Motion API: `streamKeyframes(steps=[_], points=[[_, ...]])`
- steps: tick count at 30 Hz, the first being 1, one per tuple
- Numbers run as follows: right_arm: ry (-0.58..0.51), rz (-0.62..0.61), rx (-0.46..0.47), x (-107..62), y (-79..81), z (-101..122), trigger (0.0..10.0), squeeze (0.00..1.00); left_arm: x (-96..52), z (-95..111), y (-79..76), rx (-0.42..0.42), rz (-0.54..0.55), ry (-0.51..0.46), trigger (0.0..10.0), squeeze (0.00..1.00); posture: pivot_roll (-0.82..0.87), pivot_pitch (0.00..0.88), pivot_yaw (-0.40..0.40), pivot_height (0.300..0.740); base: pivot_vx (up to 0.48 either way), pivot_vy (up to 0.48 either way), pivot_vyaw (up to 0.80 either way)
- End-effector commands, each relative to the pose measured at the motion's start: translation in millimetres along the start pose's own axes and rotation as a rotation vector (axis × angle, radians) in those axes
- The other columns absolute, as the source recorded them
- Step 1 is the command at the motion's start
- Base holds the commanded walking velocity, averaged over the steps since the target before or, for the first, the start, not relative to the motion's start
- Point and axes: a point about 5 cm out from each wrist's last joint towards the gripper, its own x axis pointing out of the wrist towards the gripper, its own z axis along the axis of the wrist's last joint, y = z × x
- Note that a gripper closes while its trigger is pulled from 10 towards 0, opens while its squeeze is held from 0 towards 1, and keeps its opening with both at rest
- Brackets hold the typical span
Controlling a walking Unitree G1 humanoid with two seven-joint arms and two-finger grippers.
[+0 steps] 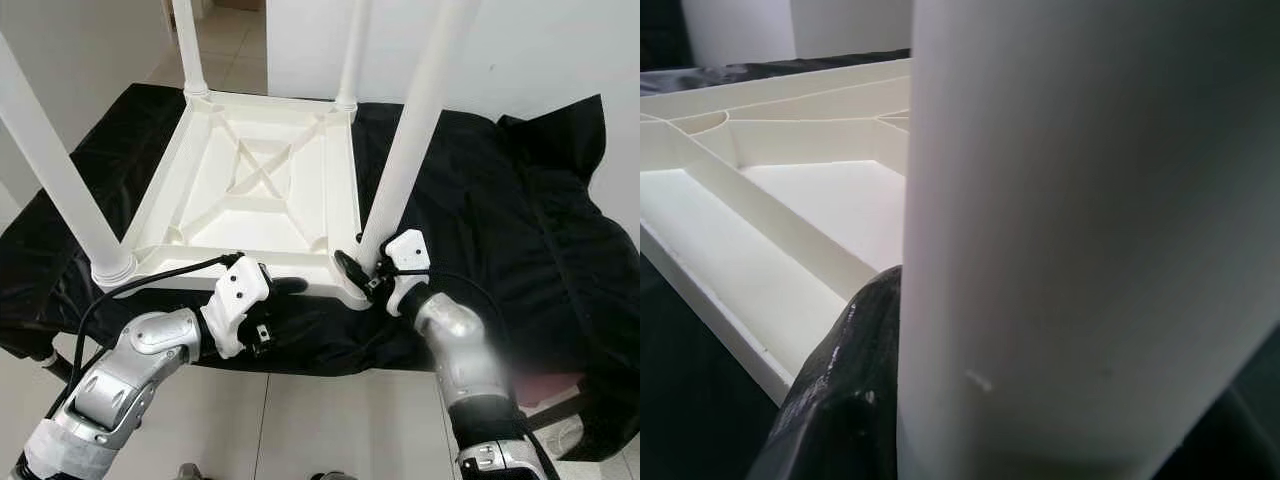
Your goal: Building children table
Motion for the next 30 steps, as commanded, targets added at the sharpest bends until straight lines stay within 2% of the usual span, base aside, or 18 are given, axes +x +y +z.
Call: streamKeyframes(steps=[1, 2, 4, 11, 13, 16, 17, 21, 23, 26, 30], points=[[-0.011, -0.064, 0.006, -2.8, -2.3, 4, 10.0, 0.0, 2.6, -1, 0.8, 0.0, 0.008, 0.003, 10.0, 0.0, -0.02, 0.039, -0.067, 0.74, 0.0, 0.0, 0.0], [-0.011, -0.064, 0.006, -2.8, -2.3, 4, 10.0, 0.0, 2.6, -1, 0.8, 0.0, 0.008, 0.003, 10.0, 0.0, -0.02, 0.039, -0.067, 0.74, 0.0, 0.0, 0.0], [-0.027, -0.149, 0.006, -2.5, 1.6, 6, 10.0, 0.0, 3.6, -1, 1.6, -0.005, 0.023, -0.003, 10.0, 0.0, -0.03, 0.043, -0.063, 0.74, 0.0, 0.0, 0.0], [-0.006, -0.234, 0.004, -2.5, 5.5, 5, 10.0, 0.0, 2.9, 0, 2.0, -0.01, 0.022, -0.006, 10.0, 0.0, -0.03, 0.047, -0.055, 0.74, 0.0, 0.0, 0.0], [-0.005, -0.283, 0.005, -2.3, 11.3, 4, 10.0, 0.0, 2.8, 0, 3.0, -0.011, 0.021, -0.006, 10.0, 0.0, -0.04, 0.05, -0.054, 0.74, 0.0, 0.0, 0.0], [-0.051, -0.431, 0.055, -2.9, 25.6, 6, 10.0, 0.0, 2.9, 2, 4.0, -0.015, 0.02, -0.01, 10.0, 0.0, -0.04, 0.056, -0.054, 0.74, 0.0, 0.0, 0.0], [-0.051, -0.431, 0.055, -2.9, 25.6, 6, 10.0, 0.0, 2.9, 2, 4.0, -0.015, 0.02, -0.01, 10.0, 0.0, -0.04, 0.056, -0.054, 0.74, 0.0, 0.0, 0.0], [-0.05, -0.563, 0.096, -2.9, 30.3, 4, 10.0, 0.0, 3.2, 1, 2.5, -0.02, 0.021, -0.013, 10.0, 0.0, -0.03, 0.058, -0.06, 0.74, 0.0, 0.0, 0.0], [-0.067, -0.647, 0.131, 0.8, 39.9, 9, 10.0, 0.0, 3.1, 1, 3.3, -0.022, 0.035, -0.016, 10.0, 0.0, -0.03, 0.06, -0.062, 0.74, 0.0, 0.0, 0.0], [-0.07, -0.678, 0.165, 4.8, 48.3, 12, 10.0, 0.0, 3.1, 2, 4.8, -0.023, 0.048, -0.021, 10.0, 0.0, -0.03, 0.065, -0.06, 0.74, 0.0, 0.0, 0.0], [-0.077, -0.662, 0.159, 8.9, 56.8, 17, 10.0, 0.0, 2.4, 2, 5.4, -0.023, 0.058, -0.021, 10.0, 0.0, -0.01, 0.079, -0.05, 0.74, 0.0, 0.0, 0.0]])
